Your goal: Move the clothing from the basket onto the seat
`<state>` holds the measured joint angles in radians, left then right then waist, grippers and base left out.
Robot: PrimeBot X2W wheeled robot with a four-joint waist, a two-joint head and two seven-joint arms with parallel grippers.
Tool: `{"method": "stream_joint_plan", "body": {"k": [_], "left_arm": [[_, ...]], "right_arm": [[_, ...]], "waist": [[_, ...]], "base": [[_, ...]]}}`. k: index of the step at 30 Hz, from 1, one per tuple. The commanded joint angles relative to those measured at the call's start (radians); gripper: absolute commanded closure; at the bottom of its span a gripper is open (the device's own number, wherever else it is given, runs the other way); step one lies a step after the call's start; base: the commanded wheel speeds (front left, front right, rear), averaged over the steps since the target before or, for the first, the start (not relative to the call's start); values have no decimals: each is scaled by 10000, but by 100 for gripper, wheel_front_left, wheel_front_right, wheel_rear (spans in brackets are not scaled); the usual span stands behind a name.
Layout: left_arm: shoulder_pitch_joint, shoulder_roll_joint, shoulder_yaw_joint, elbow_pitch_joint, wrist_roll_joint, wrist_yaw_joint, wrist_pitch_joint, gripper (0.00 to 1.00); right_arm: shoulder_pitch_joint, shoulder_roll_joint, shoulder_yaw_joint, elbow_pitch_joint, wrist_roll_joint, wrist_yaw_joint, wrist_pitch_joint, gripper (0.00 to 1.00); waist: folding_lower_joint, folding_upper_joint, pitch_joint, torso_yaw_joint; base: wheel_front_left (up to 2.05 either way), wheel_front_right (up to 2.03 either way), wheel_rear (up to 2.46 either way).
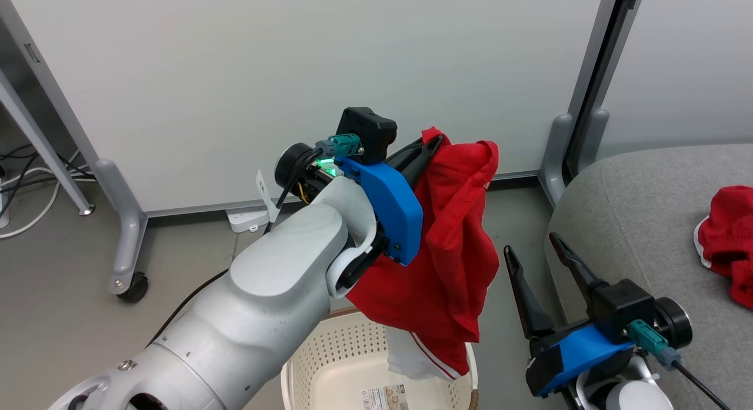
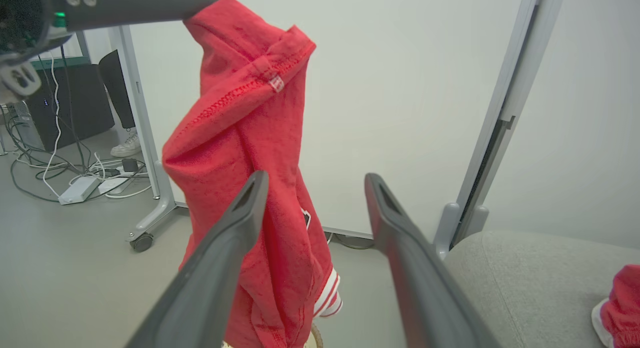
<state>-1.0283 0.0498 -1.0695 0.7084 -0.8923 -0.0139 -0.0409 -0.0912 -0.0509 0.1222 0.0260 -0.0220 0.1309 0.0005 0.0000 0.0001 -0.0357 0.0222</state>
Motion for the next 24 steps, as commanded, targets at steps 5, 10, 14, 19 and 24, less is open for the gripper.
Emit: {"method": "stream_joint_plan", "body": {"k": [5, 10, 14, 19, 24], "left_arm": [[-115, 17, -340, 181, -434, 181, -118, 100], [-84, 15, -661, 379, -766, 203, -96, 100], [-217, 17, -891, 429, -984, 201, -154, 100], [-349, 17, -1184, 361, -1221, 275, -223, 100], [-429, 17, -1415, 335, -1422, 323, -317, 100]], "right_arm": [[166, 5, 155, 95, 180, -3, 2, 0], [155, 5, 362, 197, 239, -3, 33, 0], [-12, 5, 898, 437, 116, -3, 54, 0], [-463, 3, 1582, 1193, 282, -3, -6, 0], [-1255, 0, 2067, 2514, 421, -3, -255, 0]], "waist": [[0, -1, -48, 25], [0, -1, -25, 53], [0, -1, 6, 64], [0, -1, 46, 69], [0, -1, 73, 66]], "base": [[0, 0, 0], [0, 0, 0], [0, 0, 0], [0, 0, 0], [0, 0, 0]]}}
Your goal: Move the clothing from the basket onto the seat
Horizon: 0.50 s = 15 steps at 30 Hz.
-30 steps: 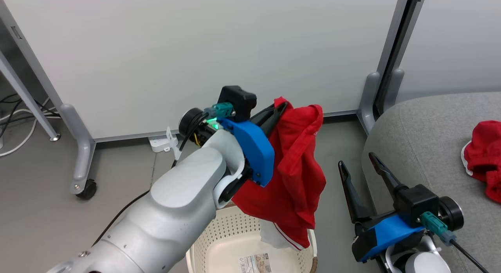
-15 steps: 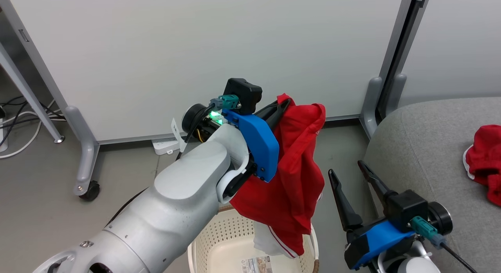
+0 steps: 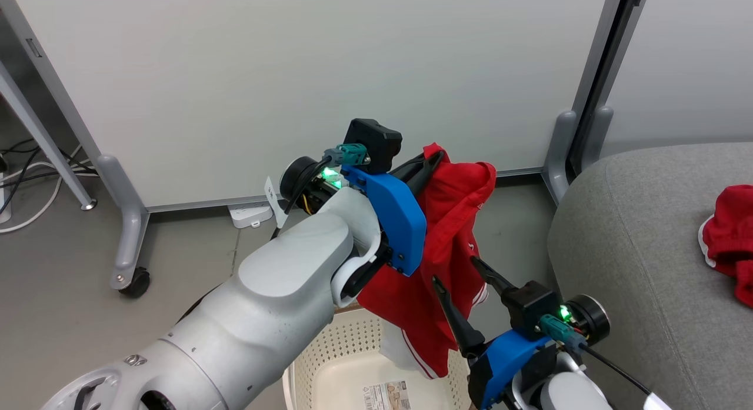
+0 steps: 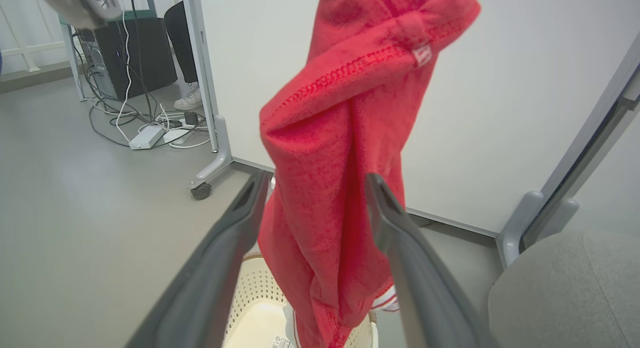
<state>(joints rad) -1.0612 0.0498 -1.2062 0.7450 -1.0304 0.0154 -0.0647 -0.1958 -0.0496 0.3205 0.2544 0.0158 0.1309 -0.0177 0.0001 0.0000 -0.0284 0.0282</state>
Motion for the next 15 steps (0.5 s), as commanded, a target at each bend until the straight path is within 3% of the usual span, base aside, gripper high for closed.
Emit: {"method": "stream_joint_plan", "body": {"k": [1, 15], "left_arm": [[-103, 17, -106, -53, -83, 34, -75, 100], [-231, 16, -535, -406, -509, 132, -157, 100]], "right_arm": [[-388, -10, 177, 527, 124, -3, -147, 0], [-2525, -15, 891, 3651, 883, -3, -915, 0]], "waist": [[-1, 0, -3, 16], [-1, 0, -93, 134]], "base": [[0, 0, 0], [0, 0, 0]]}}
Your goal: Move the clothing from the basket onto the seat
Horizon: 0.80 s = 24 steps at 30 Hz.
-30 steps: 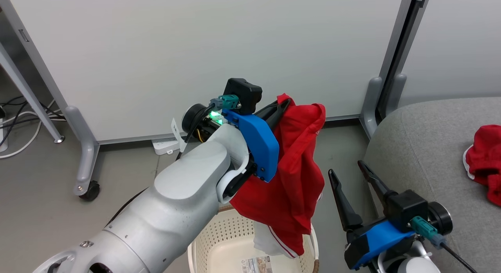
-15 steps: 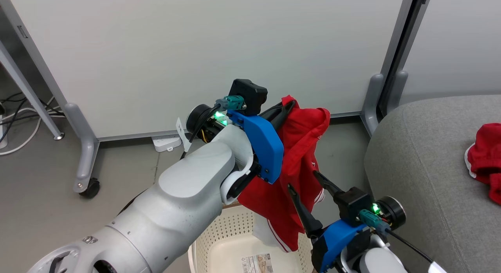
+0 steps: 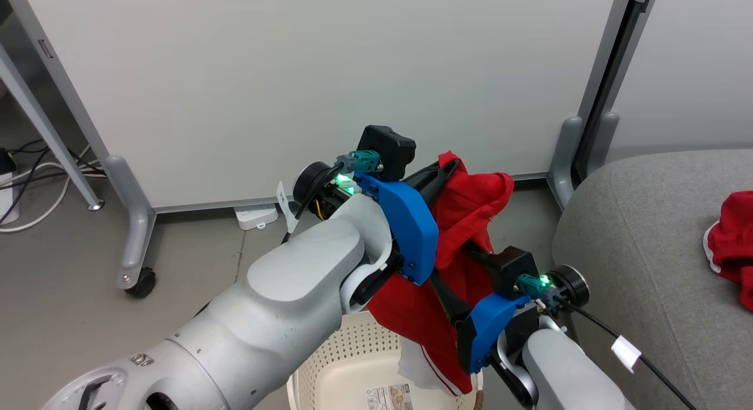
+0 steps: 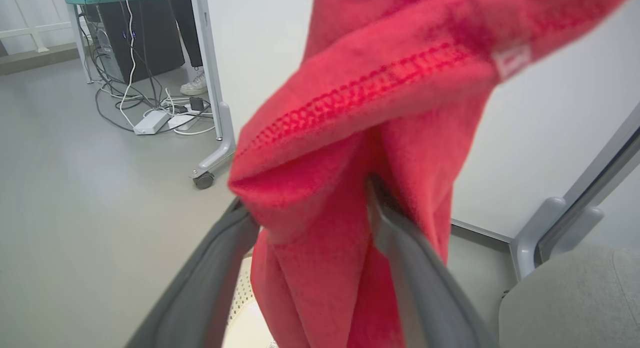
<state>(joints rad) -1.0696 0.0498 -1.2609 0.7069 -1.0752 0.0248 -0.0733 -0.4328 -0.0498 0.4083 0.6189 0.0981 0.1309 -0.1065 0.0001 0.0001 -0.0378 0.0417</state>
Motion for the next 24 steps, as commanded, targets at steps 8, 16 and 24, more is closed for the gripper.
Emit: {"method": "stream_joint_plan", "body": {"k": [8, 16, 24], "left_arm": [[-186, 16, -121, -86, -172, 65, -110, 100], [-245, 16, -184, -41, -246, 51, -152, 100], [-212, 16, -199, 144, -300, 6, -187, 100]], "right_arm": [[-1133, -9, 617, 1091, 860, -3, -382, 50], [-1563, -11, 1147, 1694, 1447, -3, -810, 100], [-1617, -11, 1235, 2073, 1575, -3, -1034, 100]], "waist": [[-1, -1, 1, -48], [-1, -1, -51, -149], [-1, -1, -40, -275]], "base": [[0, 0, 0], [0, 0, 0], [0, 0, 0]]}}
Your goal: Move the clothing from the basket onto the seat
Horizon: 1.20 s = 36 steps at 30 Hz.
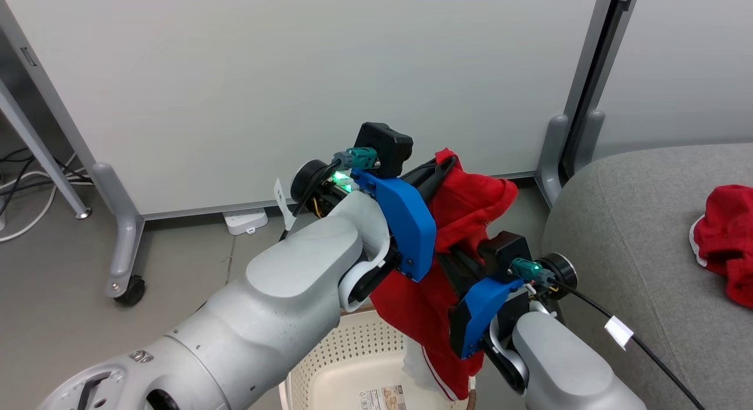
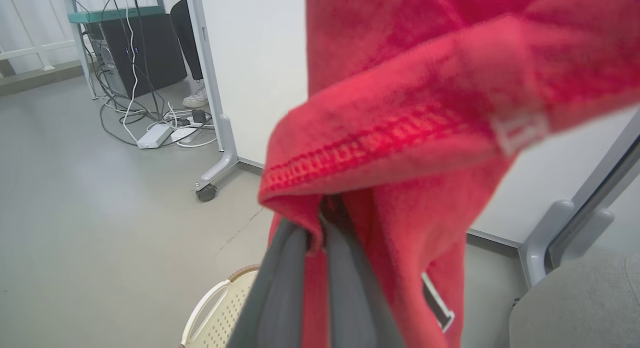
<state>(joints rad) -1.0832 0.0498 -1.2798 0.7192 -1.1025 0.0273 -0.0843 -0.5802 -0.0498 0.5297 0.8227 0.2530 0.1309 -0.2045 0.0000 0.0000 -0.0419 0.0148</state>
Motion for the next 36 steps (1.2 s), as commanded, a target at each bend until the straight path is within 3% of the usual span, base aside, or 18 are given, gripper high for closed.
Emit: {"method": "stream_joint_plan", "body": {"k": [1, 22, 23, 24, 36], "left_arm": [[-75, 15, -11, 37, -42, -24, -81, 100], [-57, 15, -29, 172, -28, -35, -106, 100], [-52, 15, -29, 182, -17, -5, -152, 56], [-43, 15, -29, 187, -14, 9, -189, 0], [874, 153, 208, 584, 564, -251, -1748, 0]], "right_arm": [[-155, -11, 29, 58, 31, -3, -80, 100], [-255, -11, 244, 289, 84, -3, -243, 100], [-258, -11, 249, 293, 78, -3, -254, 100], [-263, -11, 257, 294, 61, -3, -265, 100], [-151, -9, -59, 112, -166, -3, -437, 100]], "waist": [[0, 0, 2, -20], [0, 0, -82, -112], [0, 0, -88, -115], [0, 0, -95, -118], [0, 0, -104, -82]], "base": [[0, 0, 0], [0, 0, 0], [0, 0, 0], [0, 0, 0], [0, 0, 0]]}}
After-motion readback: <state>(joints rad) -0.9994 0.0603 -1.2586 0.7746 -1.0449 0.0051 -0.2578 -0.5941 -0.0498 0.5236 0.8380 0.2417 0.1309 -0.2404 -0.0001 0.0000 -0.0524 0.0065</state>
